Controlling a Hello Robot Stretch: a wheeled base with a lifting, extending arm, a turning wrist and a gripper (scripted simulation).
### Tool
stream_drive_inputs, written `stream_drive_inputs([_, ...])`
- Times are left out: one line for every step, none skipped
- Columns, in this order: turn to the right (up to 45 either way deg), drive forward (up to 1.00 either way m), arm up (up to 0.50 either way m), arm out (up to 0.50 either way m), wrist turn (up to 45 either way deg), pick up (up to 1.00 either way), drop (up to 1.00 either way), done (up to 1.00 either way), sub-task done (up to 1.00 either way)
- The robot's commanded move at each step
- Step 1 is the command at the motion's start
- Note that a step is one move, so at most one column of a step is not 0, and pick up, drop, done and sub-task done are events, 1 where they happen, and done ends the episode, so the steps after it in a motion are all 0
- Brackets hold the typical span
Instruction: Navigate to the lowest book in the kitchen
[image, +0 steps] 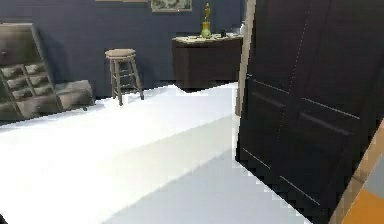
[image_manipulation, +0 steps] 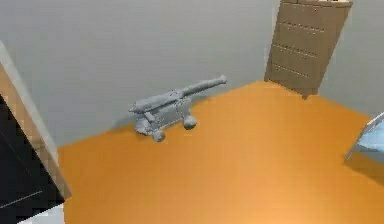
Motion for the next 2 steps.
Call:
stream_drive_inputs([0.0, 1.00, 0.00, 0.00, 0.0, 0.00, 0.00, 0.00, 0.00])
stream_drive_inputs([-3.0, 0.00, 0.00, 0.00, 0.0, 0.00, 0.00, 0.00, 0.00])
